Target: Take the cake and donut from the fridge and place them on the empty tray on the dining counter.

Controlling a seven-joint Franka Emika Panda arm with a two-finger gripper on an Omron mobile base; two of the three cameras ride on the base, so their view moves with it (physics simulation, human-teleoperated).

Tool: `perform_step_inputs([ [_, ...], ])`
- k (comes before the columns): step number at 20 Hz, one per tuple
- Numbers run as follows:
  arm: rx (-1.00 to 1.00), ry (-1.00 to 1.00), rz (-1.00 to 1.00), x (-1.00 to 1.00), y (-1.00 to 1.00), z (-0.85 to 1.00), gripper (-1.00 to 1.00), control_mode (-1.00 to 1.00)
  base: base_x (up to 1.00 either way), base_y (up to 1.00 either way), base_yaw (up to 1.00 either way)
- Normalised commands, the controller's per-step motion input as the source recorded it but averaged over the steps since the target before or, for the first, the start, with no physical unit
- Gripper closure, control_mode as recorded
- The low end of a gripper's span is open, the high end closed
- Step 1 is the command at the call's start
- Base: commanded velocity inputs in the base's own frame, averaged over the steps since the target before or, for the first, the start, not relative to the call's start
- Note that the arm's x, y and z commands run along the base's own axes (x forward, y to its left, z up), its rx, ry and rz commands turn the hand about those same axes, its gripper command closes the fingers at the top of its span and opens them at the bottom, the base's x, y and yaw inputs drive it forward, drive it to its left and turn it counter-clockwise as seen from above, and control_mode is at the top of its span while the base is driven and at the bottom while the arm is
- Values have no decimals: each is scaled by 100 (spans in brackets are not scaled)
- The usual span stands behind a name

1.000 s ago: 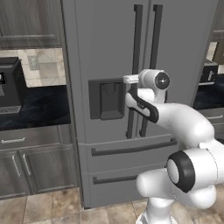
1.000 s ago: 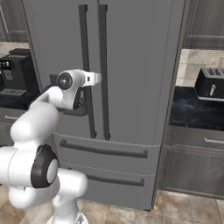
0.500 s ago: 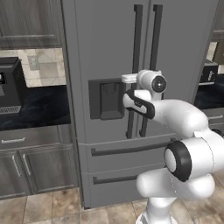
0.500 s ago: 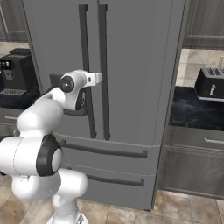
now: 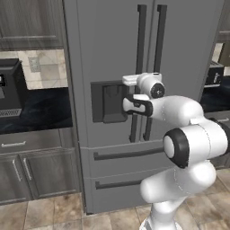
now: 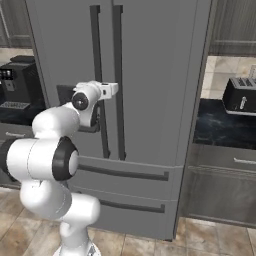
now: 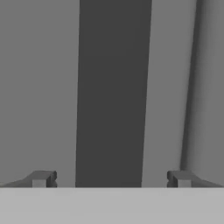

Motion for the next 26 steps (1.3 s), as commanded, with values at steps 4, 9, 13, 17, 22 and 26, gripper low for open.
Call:
perform_step_inputs([
  [4,0,-11,0,34,0,-13,100,-100,0,0,0],
  [9,0,-8,0,23,0,-6,100,-100,0,0,0],
  [13,0,0,0,0,11,-2,100,-100,0,0,0],
  [17,0,3,0,-52,40,6,100,-100,0,0,0],
  [22,0,12,0,-63,73,31,100,-100,0,0,0],
  [26,0,2,0,-97,53,44,100,-100,0,0,0],
])
